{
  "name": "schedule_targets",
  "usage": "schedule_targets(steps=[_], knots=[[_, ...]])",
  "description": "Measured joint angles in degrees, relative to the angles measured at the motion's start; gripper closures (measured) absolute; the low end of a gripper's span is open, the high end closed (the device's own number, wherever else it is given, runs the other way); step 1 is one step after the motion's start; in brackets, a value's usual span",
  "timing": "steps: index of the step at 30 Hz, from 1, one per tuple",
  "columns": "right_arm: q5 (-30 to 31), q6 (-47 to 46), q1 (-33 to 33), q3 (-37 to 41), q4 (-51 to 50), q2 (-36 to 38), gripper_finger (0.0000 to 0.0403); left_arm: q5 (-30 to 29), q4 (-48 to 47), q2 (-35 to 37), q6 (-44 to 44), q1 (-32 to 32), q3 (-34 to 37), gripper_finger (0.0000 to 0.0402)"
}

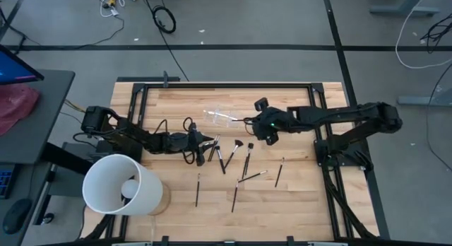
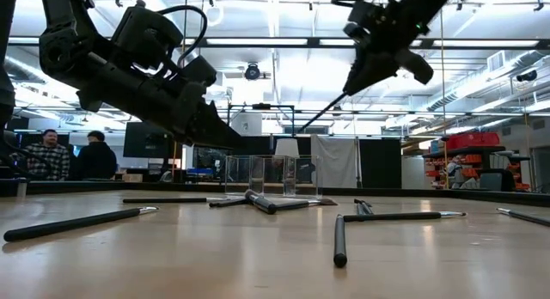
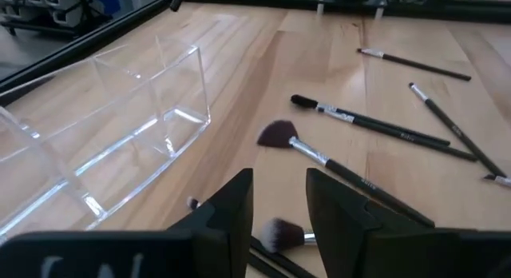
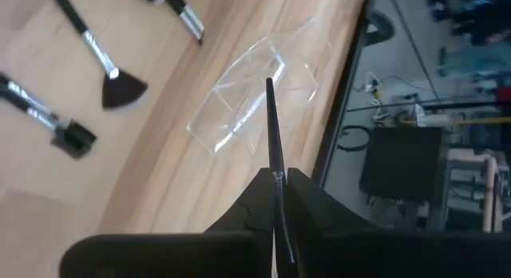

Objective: Put items in baskets/containers
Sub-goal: Put the black eyeshadow brush into the transparent organizer

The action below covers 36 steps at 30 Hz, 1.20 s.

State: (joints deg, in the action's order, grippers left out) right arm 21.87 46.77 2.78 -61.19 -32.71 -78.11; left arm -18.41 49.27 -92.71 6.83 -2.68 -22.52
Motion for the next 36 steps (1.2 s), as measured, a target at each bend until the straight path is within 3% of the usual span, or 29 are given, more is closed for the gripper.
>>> schedule_targets(steps=[5, 12, 16, 24, 36], knots=[[-0.28, 3.8, 2.72, -7.63, -7.07, -7.73, 0.0387, 0.0, -2.89, 0.0, 0.68, 0.0, 0.0, 0.028], [-0.28, 9.65, 4.94, -9.24, -6.54, -16.25, 0.0387, 0.0, -5.94, 0.0, 1.55, -0.02, 0.0, 0.028], [-0.26, 10.94, 5.31, -9.26, -5.01, -18.47, 0.038, 0.0, -6.55, 0.0, 1.89, -0.02, 0.0, 0.028], [-0.07, 9.35, 5.29, -9.26, 0.64, -19.04, 0.0327, 0.0, -9.34, 0.0, 4.64, -0.09, 0.02, 0.028], [13.24, 0.01, 0.48, -9.28, 1.15, -17.67, 0.0279, -3.62, -16.13, 0.04, 9.46, -1.37, 0.02, 0.0286]])
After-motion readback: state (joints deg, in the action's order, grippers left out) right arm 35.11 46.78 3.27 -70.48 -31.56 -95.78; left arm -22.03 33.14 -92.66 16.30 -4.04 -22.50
